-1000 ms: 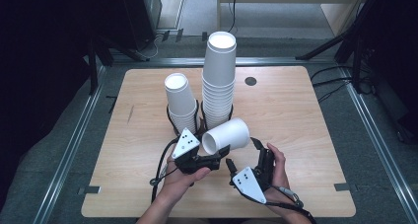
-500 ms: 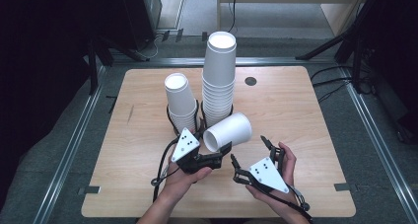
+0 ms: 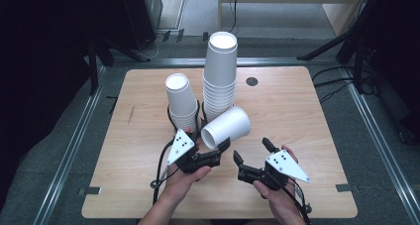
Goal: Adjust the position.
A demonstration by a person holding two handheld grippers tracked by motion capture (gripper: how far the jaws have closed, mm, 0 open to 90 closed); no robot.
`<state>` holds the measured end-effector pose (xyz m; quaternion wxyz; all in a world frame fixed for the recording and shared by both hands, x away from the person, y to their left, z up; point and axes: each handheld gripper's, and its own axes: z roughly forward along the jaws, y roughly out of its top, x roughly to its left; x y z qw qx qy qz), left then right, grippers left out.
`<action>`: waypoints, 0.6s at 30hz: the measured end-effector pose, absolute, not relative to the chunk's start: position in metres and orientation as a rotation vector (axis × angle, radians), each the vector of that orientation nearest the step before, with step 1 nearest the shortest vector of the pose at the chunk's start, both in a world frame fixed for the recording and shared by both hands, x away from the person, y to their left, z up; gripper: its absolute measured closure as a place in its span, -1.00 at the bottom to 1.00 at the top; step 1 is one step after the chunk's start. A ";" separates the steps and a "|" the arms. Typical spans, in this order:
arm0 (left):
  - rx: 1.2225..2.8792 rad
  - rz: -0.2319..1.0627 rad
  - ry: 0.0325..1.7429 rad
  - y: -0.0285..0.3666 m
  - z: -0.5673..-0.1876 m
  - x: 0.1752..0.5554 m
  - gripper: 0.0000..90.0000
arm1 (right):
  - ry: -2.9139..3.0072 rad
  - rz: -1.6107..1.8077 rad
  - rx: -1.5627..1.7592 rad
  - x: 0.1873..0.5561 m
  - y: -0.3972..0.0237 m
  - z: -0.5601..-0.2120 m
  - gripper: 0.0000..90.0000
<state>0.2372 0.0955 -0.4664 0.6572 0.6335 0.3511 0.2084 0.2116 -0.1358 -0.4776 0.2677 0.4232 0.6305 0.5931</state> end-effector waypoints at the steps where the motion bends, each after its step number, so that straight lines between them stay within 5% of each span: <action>1: 1.434 0.474 0.792 0.095 -0.467 0.237 -0.50 | 1.701 1.624 1.174 0.212 -0.137 -0.476 -0.94; 18: 1.393 0.469 0.783 0.091 -0.475 0.235 -0.50 | 1.489 2.105 1.810 0.216 -0.148 -0.464 -0.96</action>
